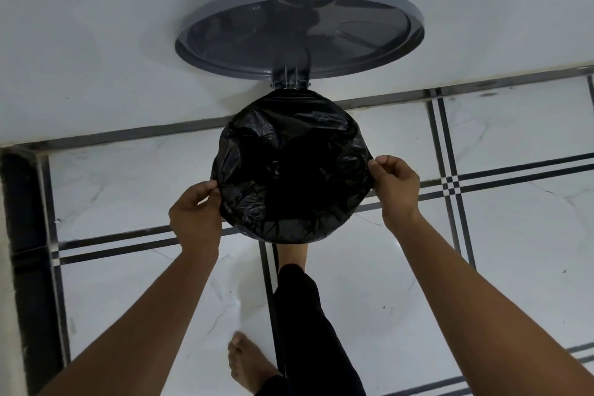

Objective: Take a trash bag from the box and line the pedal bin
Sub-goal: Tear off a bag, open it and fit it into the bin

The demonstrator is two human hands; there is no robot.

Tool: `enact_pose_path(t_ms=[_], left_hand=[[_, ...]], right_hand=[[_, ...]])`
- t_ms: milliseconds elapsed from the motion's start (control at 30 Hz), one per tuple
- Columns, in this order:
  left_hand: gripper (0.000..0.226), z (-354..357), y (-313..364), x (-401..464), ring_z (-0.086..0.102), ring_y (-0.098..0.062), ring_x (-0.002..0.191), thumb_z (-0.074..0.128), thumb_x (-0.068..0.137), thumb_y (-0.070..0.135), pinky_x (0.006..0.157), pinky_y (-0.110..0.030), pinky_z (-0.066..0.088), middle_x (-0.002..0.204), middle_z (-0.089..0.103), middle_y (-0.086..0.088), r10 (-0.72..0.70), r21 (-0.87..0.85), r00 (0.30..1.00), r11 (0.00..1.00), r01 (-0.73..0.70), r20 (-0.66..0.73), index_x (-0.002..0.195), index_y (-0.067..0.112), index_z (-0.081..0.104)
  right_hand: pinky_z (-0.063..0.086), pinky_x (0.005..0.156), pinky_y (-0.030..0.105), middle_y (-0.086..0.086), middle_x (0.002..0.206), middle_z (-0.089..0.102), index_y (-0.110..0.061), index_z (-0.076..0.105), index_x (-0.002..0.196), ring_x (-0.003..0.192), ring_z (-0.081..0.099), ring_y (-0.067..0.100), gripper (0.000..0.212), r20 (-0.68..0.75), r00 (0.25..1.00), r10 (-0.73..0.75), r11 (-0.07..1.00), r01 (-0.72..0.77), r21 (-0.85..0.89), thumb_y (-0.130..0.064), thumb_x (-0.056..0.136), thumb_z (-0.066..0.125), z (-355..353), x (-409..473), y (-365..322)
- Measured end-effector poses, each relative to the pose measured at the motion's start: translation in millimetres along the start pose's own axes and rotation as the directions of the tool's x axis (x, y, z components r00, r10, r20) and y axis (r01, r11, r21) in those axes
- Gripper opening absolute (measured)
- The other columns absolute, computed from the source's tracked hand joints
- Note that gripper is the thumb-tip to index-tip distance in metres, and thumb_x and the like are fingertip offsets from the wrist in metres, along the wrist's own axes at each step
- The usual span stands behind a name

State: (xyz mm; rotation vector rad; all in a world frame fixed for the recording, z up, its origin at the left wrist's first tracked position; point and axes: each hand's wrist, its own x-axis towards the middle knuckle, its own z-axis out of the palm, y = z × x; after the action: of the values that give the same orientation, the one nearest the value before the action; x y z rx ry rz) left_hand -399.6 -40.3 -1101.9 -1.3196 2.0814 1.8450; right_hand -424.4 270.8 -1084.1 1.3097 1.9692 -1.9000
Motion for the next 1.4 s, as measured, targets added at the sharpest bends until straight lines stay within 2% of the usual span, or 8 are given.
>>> enact_pose_path(t_ms=[233, 433, 600, 767, 967, 1133, 1300, 1400], left_hand=[[0.065, -11, 10, -20, 0.067, -0.024, 0.087, 0.051, 0.085, -0.016, 0.081, -0.042, 0.060, 0.123, 0.072, -0.006, -0.163, -0.035, 0.914, 0.981, 0.189, 0.372, 0.129, 0.028, 0.072], [0.085, -25, 4, -24, 0.068, -0.030, 0.102, 0.070, 0.073, 0.005, 0.083, -0.042, 0.055, 0.115, 0.067, -0.011, -0.222, 0.043, 0.796, 0.970, 0.241, 0.563, 0.132, 0.064, 0.055], [0.102, -21, 2, -31, 0.058, -0.020, 0.073, 0.076, 0.080, -0.014, 0.065, -0.037, 0.046, 0.106, 0.070, -0.009, -0.158, 0.129, 0.829, 0.986, 0.105, 0.536, 0.148, 0.054, 0.043], [0.081, -9, -11, -37, 0.060, -0.002, 0.057, 0.082, 0.083, 0.007, 0.064, -0.029, 0.048, 0.081, 0.077, 0.007, -0.078, 0.296, 0.937, 0.955, -0.028, 0.342, 0.145, 0.049, 0.050], [0.019, -4, -20, -39, 0.069, -0.011, 0.078, 0.084, 0.081, 0.017, 0.082, -0.034, 0.054, 0.069, 0.072, 0.016, -0.029, 0.412, 0.985, 0.910, -0.044, 0.168, 0.084, 0.033, 0.075], [0.025, -2, -10, -18, 0.062, -0.029, 0.066, 0.071, 0.078, 0.002, 0.065, -0.033, 0.052, 0.058, 0.067, -0.004, -0.156, 0.407, 0.982, 0.908, 0.101, 0.103, 0.060, 0.020, 0.070], [0.016, -7, 7, -10, 0.066, -0.022, 0.084, 0.049, 0.095, -0.001, 0.070, -0.028, 0.059, 0.085, 0.069, -0.006, -0.497, -0.132, 0.808, 0.820, 0.557, 0.316, 0.088, 0.008, 0.061], [0.009, -8, 16, -7, 0.065, -0.021, 0.082, 0.063, 0.094, 0.019, 0.071, -0.031, 0.053, 0.087, 0.069, -0.005, -0.513, -0.211, 0.786, 0.774, 0.597, 0.345, 0.089, 0.012, 0.066]], right_hand=[[0.060, 0.069, 0.027, 0.005, 0.088, 0.073, -0.010, 0.071, 0.099, 0.079, 0.069, 0.018, 0.018, 0.041, 0.990, 0.138, 0.985, -0.141, 0.098, 0.003, 0.093, 0.059, -4, -13, 4], [0.057, 0.092, 0.039, 0.008, 0.106, 0.076, -0.006, 0.070, 0.119, 0.093, 0.072, 0.022, 0.031, 0.138, 0.958, 0.253, 0.942, -0.276, 0.190, -0.008, 0.090, 0.058, -7, -17, 1], [0.056, 0.093, 0.035, 0.000, 0.109, 0.074, -0.017, 0.067, 0.118, 0.096, 0.069, 0.017, 0.021, 0.252, 0.934, 0.254, 0.940, -0.300, 0.164, -0.016, 0.098, 0.067, -14, -25, 13], [0.054, 0.091, 0.033, 0.001, 0.111, 0.066, -0.018, 0.068, 0.127, 0.104, 0.056, 0.019, 0.028, 0.339, 0.876, 0.343, 0.899, -0.411, 0.151, -0.012, 0.102, 0.059, -25, -15, 29], [0.057, 0.087, 0.032, 0.007, 0.104, 0.071, -0.014, 0.070, 0.116, 0.097, 0.062, 0.022, 0.027, 0.260, 0.902, 0.345, 0.915, -0.385, 0.118, 0.002, 0.099, 0.057, -22, -11, 31], [0.060, 0.090, 0.038, 0.018, 0.102, 0.076, 0.002, 0.072, 0.109, 0.093, 0.072, 0.030, 0.023, 0.145, 0.942, 0.304, 0.945, -0.317, 0.084, 0.009, 0.093, 0.057, -10, -7, 20], [0.060, 0.085, 0.034, 0.012, 0.095, 0.074, -0.003, 0.069, 0.087, 0.085, 0.069, 0.025, 0.016, 0.187, 0.906, 0.380, 0.887, -0.414, 0.204, -0.003, 0.091, 0.053, -11, -6, 2], [0.063, 0.081, 0.033, 0.009, 0.096, 0.076, -0.007, 0.071, 0.100, 0.083, 0.072, 0.021, 0.012, 0.213, 0.896, 0.389, 0.870, -0.434, 0.234, -0.014, 0.097, 0.062, -8, -7, -8]])
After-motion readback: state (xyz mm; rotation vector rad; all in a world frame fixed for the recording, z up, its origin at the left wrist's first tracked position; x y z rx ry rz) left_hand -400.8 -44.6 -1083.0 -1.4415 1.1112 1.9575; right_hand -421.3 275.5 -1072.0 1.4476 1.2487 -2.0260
